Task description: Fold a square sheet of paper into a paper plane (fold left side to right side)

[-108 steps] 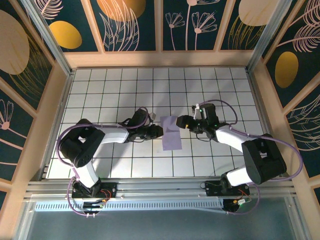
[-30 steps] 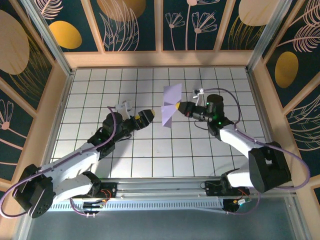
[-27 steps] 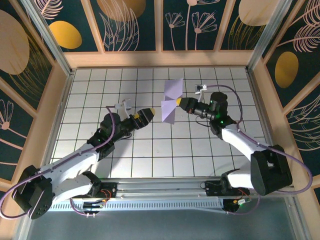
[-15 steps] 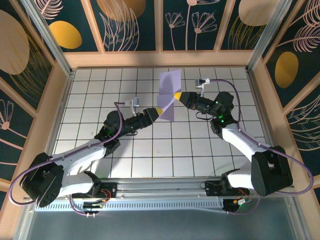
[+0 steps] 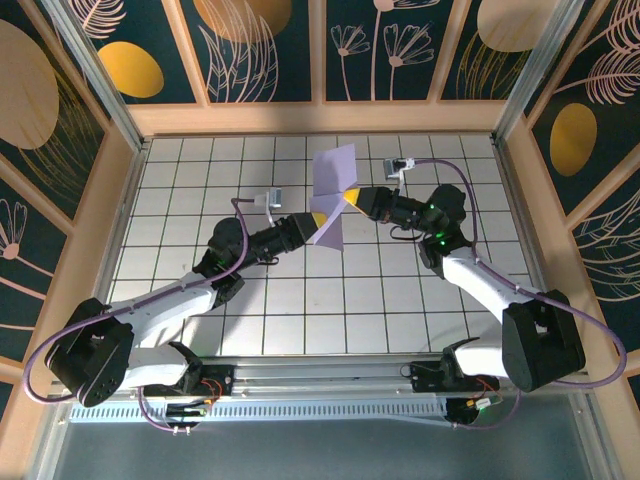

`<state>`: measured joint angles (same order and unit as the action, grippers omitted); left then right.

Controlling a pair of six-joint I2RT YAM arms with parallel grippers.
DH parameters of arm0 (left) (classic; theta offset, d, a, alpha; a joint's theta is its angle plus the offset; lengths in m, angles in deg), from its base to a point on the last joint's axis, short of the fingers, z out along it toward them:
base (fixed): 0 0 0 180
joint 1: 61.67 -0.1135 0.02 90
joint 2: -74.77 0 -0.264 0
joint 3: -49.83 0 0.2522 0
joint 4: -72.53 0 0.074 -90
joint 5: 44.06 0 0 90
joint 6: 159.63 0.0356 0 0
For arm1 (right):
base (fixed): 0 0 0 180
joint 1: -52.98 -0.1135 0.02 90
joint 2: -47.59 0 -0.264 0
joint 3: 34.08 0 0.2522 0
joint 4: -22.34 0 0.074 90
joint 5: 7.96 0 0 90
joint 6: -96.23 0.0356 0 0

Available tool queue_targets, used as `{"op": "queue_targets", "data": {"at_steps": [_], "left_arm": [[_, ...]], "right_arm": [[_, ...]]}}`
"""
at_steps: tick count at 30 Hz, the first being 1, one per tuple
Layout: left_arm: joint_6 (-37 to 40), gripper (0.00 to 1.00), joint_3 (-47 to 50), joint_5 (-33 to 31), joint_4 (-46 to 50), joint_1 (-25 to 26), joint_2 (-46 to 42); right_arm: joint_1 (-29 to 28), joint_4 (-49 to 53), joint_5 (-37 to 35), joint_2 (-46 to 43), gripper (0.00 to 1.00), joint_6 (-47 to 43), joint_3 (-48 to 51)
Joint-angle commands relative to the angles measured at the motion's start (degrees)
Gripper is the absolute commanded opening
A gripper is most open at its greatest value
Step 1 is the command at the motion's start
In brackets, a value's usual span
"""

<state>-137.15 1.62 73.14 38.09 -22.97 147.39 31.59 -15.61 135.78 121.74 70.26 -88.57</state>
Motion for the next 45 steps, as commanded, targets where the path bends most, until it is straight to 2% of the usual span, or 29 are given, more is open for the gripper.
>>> {"op": "queue_targets", "data": {"at_steps": [1,6,13,16,20,24,26,28,31,35,39,41,45], "left_arm": [[1.49,0.39,-1.77,0.41,-0.75,0.37,-0.37],[2.61,0.20,-1.72,-0.47,1.61,0.41,-1.58],[6.44,0.07,-3.25,-2.45,9.94,0.37,-4.10],[9.76,0.00,-5.13,-3.42,17.02,0.40,-4.81],[17.01,0.00,-10.13,-6.54,34.21,0.48,-4.76],[25.48,0.00,-17.25,-13.84,53.91,1.55,-2.68],[28.32,0.00,-20.69,-19.44,62.55,3.25,-1.36],[29.71,0.00,-24.70,-25.81,70.27,5.41,0.32],[29.99,0.00,-31.36,-36.54,82.68,9.45,5.13],[25.86,0.00,-42.15,-51.64,101.36,14.96,15.29],[16.03,0.00,-53.30,-61.87,117.76,19.13,25.14],[11.99,0.00,-56.15,-64.68,121.32,20.69,30.14],[7.35,0.00,-57.89,-64.66,122.10,22.74,35.67]], "right_arm": [[-0.29,-1.41,1.20,-0.01,0.01,0.07,-0.01],[-0.20,4.38,-0.29,-1.08,0.11,-3.50,-0.57],[0.51,18.49,-4.78,-3.75,0.31,-13.12,-3.03],[0.66,28.17,-9.28,-5.22,0.41,-19.68,-5.37],[0.83,42.92,-19.68,-7.52,0.54,-29.47,-9.20],[0.96,57.77,-35.67,-8.73,0.60,-36.85,-12.66],[0.92,64.68,-44.65,-8.67,0.63,-39.52,-13.95],[1.11,68.78,-51.25,-8.75,0.67,-41.53,-14.26],[1.63,72.19,-58.12,-9.02,0.79,-43.73,-13.60],[3.21,74.00,-62.11,-9.59,0.87,-44.96,-12.33],[5.35,73.69,-63.36,-11.21,0.91,-44.61,-10.33],[6.58,73.03,-62.44,-12.11,0.91,-44.45,-9.15],[8.93,72.08,-59.82,-13.41,0.92,-44.78,-7.12]]}}
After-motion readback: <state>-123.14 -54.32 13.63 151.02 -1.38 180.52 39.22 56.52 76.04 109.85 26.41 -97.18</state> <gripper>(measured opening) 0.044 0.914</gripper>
